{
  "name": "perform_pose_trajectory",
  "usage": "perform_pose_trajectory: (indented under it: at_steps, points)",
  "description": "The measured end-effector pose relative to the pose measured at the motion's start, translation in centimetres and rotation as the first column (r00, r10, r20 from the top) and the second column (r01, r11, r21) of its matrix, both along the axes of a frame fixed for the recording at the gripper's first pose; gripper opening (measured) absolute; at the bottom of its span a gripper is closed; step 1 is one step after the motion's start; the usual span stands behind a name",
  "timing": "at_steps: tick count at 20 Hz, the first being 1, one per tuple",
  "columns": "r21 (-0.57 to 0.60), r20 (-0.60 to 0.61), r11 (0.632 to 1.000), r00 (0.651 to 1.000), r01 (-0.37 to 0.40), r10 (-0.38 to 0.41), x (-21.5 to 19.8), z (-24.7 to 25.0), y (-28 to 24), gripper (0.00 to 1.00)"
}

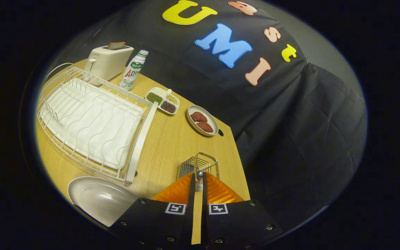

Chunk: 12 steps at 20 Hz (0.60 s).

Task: Take the plate from the dish rack, then take the spoon from the basket and place it into the plate.

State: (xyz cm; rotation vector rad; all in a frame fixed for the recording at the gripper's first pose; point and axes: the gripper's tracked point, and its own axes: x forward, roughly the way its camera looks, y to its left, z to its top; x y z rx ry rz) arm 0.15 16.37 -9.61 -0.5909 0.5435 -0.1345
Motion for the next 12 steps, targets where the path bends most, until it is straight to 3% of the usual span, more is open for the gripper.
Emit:
perform_pose_trajectory:
  at_steps: [5, 7, 12]
  points:
    - [-0.05, -0.018, 0.998, 0.999, 0.031, -0.032, -0.5, -0.5, -1.3, 0.12]
    - [-0.053, -0.028, 0.998, 0.999, 0.041, -0.042, -0.5, -0.8, -2.0, 0.28]
    - [-0.032, -0.038, 0.999, 0.999, 0.027, -0.028, 0.2, -1.5, -1.2, 0.28]
